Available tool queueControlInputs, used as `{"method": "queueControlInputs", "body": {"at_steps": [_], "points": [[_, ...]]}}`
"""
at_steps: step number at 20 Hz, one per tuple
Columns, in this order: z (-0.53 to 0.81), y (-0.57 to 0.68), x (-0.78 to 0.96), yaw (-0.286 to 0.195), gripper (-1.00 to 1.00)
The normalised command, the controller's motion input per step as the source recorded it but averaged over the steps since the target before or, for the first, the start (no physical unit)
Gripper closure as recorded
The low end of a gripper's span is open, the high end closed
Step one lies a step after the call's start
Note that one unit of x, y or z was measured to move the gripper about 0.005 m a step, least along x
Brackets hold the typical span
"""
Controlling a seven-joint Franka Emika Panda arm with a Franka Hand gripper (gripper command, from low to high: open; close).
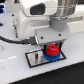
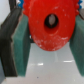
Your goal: Insert the blue gear onto the right peg, followed by the red gear
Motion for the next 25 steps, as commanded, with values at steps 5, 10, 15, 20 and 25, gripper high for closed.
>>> {"method": "queueControlInputs", "body": {"at_steps": [5, 10, 15, 20, 25], "points": [[-0.21, -0.05, 0.12, 0.000, -1.00], [0.43, 0.16, 0.04, 0.000, -1.00], [0.69, 0.24, 0.00, 0.000, -1.00], [0.26, 0.12, 0.00, 0.000, -1.00], [0.00, 0.00, 0.00, 0.000, -1.00]]}}
